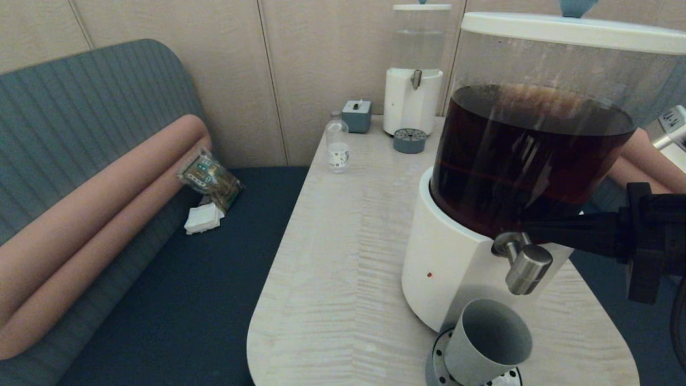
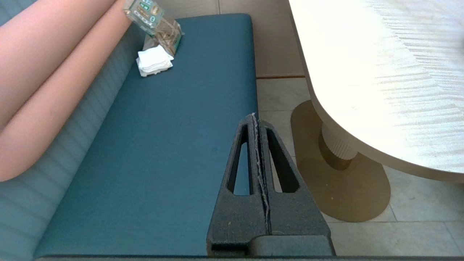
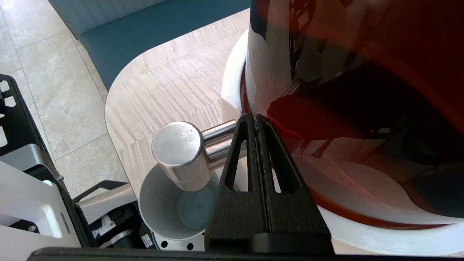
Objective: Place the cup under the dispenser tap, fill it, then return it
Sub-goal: Turn on the faucet
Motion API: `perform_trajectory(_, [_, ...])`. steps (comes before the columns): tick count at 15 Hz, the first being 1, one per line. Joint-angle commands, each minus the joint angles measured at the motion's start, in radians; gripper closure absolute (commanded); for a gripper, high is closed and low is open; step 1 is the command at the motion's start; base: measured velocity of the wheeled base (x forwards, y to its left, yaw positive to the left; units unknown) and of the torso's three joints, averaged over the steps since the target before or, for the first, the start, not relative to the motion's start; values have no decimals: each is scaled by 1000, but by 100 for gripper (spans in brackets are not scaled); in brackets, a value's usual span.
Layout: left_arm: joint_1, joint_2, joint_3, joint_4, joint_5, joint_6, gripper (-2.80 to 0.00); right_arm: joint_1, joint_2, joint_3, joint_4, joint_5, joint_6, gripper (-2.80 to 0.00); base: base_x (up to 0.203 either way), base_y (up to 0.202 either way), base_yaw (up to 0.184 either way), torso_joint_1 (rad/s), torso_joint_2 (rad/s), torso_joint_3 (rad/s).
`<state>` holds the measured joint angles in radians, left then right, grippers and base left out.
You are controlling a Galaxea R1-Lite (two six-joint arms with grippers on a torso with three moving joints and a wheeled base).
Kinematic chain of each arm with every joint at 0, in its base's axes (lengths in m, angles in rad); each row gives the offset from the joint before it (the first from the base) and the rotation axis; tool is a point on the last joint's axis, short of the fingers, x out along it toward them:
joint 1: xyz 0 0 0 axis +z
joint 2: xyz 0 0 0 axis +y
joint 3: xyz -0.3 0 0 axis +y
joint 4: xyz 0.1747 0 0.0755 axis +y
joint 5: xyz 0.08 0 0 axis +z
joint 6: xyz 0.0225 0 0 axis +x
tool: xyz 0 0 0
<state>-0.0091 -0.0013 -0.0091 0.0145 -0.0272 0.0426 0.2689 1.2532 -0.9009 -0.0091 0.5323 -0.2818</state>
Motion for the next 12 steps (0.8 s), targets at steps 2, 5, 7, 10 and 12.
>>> perform_trajectory(2, [0,1,0,1,0,0,0,1,2,8,0,6,-2,0,0,0,0,0,0,0])
perform_trajectory(5, [0,1,0,-1,0,0,0,18,0,17,0,14,-2,0,0,0,0,0,0,0])
perform_trajectory(7, [0,1,0,-1,0,0,0,28,-1,16,-1,14,-2,0,0,0,0,0,0,0])
perform_trajectory(10, [0,1,0,-1,0,0,0,32,0,17,-20,15,-2,0,0,0,0,0,0,0])
perform_trajectory(12, [0,1,0,0,0,0,0,35,2,16,-22,17,1,0,0,0,0,0,0,0])
